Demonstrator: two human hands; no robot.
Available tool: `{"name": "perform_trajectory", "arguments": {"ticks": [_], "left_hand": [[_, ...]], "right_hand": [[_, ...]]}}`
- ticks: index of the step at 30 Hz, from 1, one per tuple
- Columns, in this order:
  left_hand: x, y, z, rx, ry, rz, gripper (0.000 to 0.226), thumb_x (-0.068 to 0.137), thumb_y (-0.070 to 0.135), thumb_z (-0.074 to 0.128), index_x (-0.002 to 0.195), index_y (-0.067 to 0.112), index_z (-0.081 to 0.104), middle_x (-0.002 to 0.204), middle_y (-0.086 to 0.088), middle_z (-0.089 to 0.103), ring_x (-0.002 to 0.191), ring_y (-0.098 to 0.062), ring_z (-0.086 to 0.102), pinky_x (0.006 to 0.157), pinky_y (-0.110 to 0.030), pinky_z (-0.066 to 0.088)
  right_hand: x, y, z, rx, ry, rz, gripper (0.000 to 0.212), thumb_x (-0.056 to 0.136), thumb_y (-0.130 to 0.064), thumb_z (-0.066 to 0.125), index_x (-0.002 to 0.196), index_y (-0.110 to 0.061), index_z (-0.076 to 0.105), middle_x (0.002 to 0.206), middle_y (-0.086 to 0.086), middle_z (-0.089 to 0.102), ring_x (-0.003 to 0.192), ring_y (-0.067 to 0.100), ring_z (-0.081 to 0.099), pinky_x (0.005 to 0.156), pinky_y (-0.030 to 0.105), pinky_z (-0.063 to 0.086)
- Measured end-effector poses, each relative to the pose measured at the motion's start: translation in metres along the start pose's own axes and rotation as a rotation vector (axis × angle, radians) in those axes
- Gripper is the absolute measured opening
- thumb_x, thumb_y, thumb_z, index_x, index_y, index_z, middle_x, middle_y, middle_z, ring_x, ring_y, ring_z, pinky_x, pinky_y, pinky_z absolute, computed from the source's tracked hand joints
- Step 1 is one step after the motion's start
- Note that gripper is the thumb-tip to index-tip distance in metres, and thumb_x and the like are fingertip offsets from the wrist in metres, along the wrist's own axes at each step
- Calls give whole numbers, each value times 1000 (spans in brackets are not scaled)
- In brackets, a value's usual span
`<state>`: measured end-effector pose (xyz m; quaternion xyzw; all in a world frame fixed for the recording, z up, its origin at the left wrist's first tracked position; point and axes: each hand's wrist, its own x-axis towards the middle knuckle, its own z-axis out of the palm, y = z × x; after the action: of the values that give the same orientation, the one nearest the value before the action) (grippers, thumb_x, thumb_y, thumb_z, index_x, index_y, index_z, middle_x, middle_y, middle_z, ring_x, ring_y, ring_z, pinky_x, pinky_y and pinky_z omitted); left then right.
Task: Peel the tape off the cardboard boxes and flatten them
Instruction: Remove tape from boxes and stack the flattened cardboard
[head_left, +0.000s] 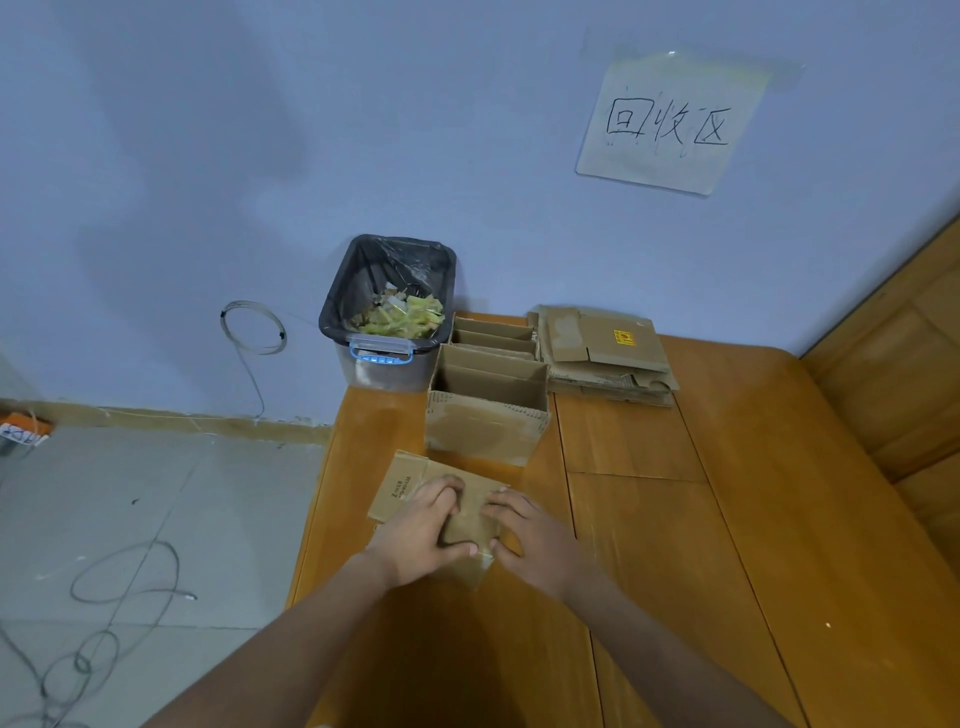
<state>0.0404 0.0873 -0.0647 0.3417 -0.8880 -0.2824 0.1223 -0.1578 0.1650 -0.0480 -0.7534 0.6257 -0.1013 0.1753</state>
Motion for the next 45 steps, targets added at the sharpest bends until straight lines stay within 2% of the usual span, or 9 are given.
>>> {"name": "perform_trajectory", "arguments": {"ticks": [6,11,16,20,23,26,34,40,45], "left_hand": [[-1,1,0,-2,-6,-1,42,84,52,65,93,20,38,141,2,38,129,-10,30,102,-13,21],[-3,1,1,19,-8,9,43,85,54,62,93,21,38,140,2,38,128,-10,32,102,-13,21],[-2,0,1,24,-24,3,41,86,54,61,95,19,41,143,1,37,133,-10,28,107,-17,21],[-4,1,2,20,-19,2,41,86,53,62,94,19,40,144,1,36,135,-10,27,107,-17,20],[-4,1,2,22,-20,-4,41,86,54,61,96,20,40,145,2,36,136,-10,26,110,-20,21],[-5,1,1,9,-20,-16,40,86,54,62,96,22,40,145,1,36,138,-12,26,112,-23,22],[-4,-1,2,20,-27,-15,40,85,55,62,95,24,38,143,3,37,135,-11,28,111,-22,23],[0,0,-1,35,-43,-8,41,86,53,63,96,18,42,141,3,37,132,-11,31,108,-22,27],[4,-1,-3,63,-56,-9,43,86,55,61,100,17,45,146,2,35,135,-12,28,112,-25,26]], "right_hand": [[11,-8,-5,-27,-6,41,44,88,-25,56,132,-22,51,136,-9,43,125,11,40,94,29,44],[14,-13,-6,-124,-31,37,42,87,-25,56,128,-20,51,131,-7,43,121,13,40,84,25,43],[20,-22,-11,-234,-78,46,36,88,-21,55,123,-15,51,128,0,43,119,18,41,76,28,43],[17,-23,-10,-237,-74,48,35,89,-22,53,124,-14,51,128,1,45,118,19,44,78,29,45],[15,-24,-7,-192,-3,41,36,91,-19,48,127,-17,51,128,-2,48,119,16,44,81,27,46],[16,-23,-5,-188,23,-11,41,93,-21,44,133,-23,46,127,-2,46,117,16,40,80,28,44],[19,-10,-11,-254,-6,-157,33,91,-20,45,122,-24,54,117,1,46,108,18,40,68,26,39],[18,0,-18,-261,-37,-218,29,93,-18,46,120,-23,56,122,-1,47,111,18,41,65,23,38],[18,4,-21,-279,-71,-239,33,93,-19,45,124,-25,53,124,2,45,109,19,39,61,25,36]]}}
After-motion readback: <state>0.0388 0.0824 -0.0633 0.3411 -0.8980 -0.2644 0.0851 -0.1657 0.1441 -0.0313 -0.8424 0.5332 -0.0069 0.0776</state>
